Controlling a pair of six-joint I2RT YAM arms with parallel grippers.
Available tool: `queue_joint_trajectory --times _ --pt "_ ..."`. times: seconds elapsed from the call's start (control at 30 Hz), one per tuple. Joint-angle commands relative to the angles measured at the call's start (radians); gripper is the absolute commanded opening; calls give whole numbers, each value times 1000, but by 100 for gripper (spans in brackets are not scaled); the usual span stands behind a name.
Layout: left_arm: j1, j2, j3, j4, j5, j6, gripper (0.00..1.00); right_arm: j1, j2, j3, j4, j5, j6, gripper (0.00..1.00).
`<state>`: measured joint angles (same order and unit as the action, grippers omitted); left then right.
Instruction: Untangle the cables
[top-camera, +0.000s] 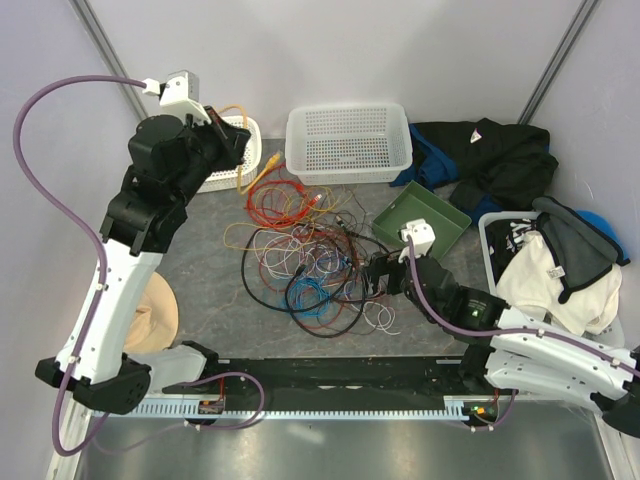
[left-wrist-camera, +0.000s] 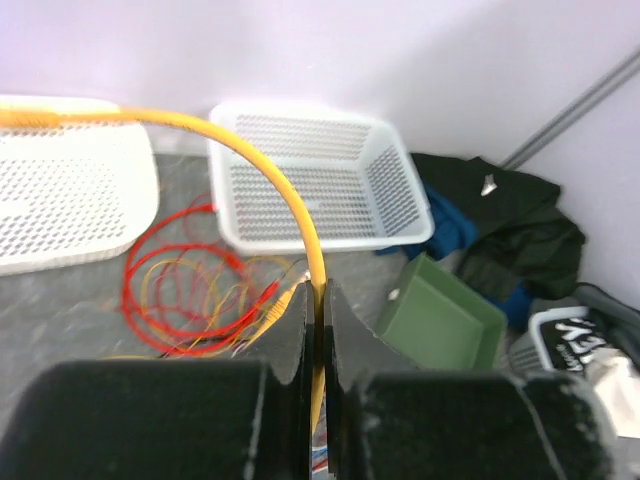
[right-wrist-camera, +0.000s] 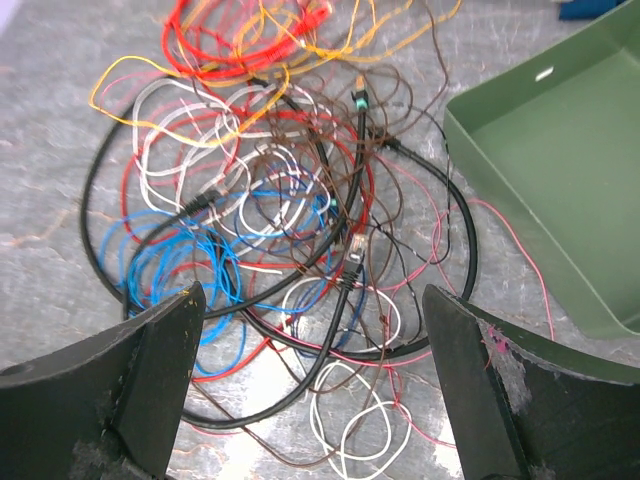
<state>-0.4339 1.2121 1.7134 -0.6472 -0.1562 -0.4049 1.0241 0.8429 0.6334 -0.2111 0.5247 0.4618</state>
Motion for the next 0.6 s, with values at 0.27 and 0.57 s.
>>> queue_joint_trajectory --times 0.27,0.57 --pt "3 95 -127 224 -49 -83 2 2 -229 0 -53 80 0 98" --pt "202 377 54 139 -253 -159 5 2 -331 42 -154 141 -2 98"
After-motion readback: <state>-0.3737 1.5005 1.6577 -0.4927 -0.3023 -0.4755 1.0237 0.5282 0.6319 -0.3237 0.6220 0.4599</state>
